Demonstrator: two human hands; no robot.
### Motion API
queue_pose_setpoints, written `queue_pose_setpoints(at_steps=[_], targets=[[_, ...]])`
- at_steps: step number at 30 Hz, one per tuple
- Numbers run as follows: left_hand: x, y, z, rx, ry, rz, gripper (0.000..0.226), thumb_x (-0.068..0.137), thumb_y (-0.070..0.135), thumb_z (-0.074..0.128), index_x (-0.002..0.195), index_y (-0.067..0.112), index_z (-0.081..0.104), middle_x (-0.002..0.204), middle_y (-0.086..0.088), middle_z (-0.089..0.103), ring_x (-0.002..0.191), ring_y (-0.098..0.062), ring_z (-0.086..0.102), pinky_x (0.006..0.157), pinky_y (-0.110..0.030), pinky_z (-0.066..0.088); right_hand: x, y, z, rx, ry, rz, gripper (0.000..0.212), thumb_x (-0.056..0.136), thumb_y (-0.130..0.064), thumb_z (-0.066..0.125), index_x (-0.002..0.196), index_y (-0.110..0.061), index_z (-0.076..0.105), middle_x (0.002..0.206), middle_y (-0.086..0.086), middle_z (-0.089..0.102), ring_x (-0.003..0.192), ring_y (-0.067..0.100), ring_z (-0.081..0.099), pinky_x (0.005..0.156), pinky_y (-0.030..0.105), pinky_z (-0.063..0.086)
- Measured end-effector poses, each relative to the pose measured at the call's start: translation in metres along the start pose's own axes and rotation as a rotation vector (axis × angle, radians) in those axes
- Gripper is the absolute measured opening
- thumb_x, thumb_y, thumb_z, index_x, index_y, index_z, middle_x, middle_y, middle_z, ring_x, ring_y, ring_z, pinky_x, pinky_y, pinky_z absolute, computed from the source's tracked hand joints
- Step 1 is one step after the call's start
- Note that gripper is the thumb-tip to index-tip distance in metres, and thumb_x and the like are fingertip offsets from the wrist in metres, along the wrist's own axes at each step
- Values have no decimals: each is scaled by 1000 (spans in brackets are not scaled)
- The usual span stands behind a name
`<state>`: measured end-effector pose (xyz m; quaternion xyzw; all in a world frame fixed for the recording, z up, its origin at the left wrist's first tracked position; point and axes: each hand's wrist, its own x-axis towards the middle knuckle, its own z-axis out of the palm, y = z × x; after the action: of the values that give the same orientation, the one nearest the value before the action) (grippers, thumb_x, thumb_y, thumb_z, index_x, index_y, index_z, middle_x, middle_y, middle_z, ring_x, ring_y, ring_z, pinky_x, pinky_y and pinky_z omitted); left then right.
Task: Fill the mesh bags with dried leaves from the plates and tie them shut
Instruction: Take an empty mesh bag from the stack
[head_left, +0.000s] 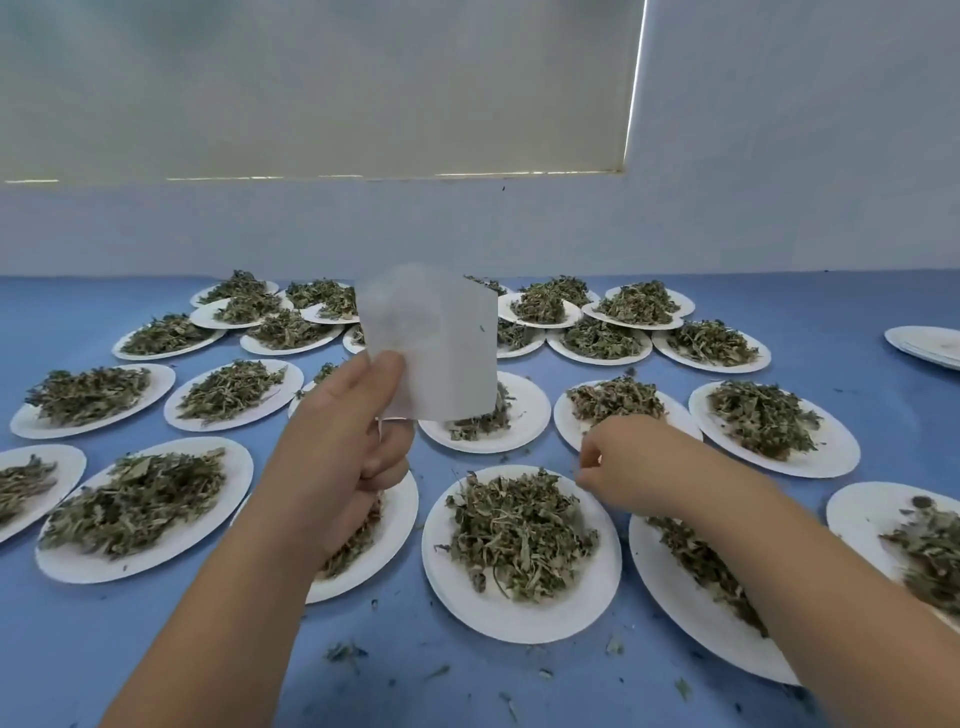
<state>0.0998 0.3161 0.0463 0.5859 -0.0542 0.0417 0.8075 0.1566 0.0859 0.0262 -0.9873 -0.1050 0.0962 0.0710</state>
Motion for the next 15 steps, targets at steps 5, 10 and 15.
queue_pose_setpoints(at_steps=[5, 10, 15], targets=[[-3, 1, -10, -28, -16, 55, 17, 87, 33, 57, 75, 32, 69, 81, 4, 59, 39, -6, 19, 37, -15, 18, 8, 1, -1, 10, -113, -25, 21, 91, -31, 59, 97, -16, 72, 97, 4, 71, 86, 18, 65, 69, 26, 50], [-2, -1, -15, -16, 35, 71, 31, 97, 27, 49, 73, 31, 69, 82, 3, 58, 40, -6, 18, 40, -18, 12, 8, -3, -9, -6, -165, -62, 21, 91, -29, 60, 98, -11, 70, 85, 2, 65, 66, 12, 52, 52, 18, 36], [-2, -2, -17, 18, 39, 84, 38, 100, 22, 46, 74, 31, 71, 77, 1, 54, 39, -7, 18, 38, -15, 17, 0, -2, -14, -12, -221, -89, 15, 89, -29, 64, 87, -15, 69, 86, 9, 68, 68, 16, 54, 61, 24, 43]])
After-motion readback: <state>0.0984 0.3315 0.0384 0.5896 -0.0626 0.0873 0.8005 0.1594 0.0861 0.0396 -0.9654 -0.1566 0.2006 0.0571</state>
